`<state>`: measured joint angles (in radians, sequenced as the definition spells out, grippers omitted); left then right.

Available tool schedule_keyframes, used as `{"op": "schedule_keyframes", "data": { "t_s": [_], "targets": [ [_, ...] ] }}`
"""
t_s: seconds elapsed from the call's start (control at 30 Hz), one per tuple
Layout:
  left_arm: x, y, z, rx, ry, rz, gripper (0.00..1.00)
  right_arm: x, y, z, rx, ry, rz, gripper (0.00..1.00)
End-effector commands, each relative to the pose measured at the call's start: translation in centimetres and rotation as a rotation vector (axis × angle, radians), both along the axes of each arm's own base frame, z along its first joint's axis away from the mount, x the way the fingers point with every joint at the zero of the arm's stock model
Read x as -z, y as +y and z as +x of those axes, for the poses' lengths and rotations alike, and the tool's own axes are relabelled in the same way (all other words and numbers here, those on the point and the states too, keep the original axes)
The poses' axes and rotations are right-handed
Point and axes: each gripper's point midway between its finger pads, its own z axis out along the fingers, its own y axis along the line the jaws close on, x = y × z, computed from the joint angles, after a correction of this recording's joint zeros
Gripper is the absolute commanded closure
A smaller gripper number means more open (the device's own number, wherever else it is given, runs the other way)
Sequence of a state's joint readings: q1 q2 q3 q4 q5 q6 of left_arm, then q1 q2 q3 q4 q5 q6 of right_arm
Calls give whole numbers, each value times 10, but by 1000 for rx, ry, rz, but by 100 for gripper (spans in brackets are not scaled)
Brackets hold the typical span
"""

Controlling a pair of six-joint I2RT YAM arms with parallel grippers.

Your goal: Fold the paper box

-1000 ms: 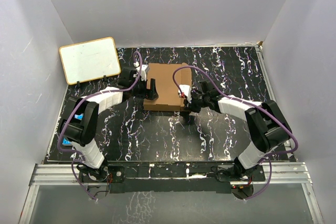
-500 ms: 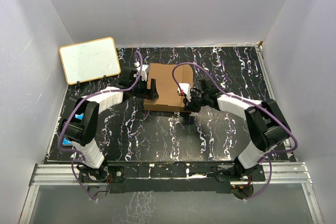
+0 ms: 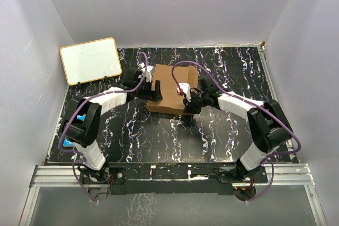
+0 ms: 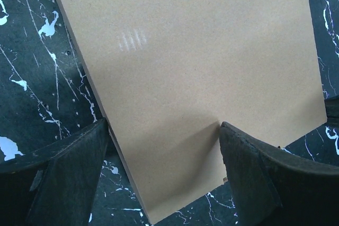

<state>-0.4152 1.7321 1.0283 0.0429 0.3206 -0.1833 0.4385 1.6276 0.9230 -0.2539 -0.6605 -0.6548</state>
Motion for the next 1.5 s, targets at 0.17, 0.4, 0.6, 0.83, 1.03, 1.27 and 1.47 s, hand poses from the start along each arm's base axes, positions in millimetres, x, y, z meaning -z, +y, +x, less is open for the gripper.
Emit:
{"op": "schedule_keyframes", "data": {
  "t_s": [0.17,0.4,0.6,0.83,1.03,1.27,1.47],
  "targets": [
    [8,-9,-24,53,69,43,17,-33,16,16,-52,-101,60,80],
    [-8,1,-12,-7,54,64,14,-55,-9,8,-103,-101,117,54],
    [-52,11,2,-116,-2,29,3,-85,-36,12,-52,-109,245,41],
    [-101,17,-17,-170,-68,-94,3,-109,-65,53,197,-82,320,39],
    [-105,23,-61,-193,-56,-245,5,-127,-60,79,232,9,365,39],
    [-100,23,-92,-276,-31,-480,7,-140,-49,120,268,121,408,40],
    [-81,19,-100,-330,56,-567,9,-139,-44,154,311,169,412,40]
  ]
}}
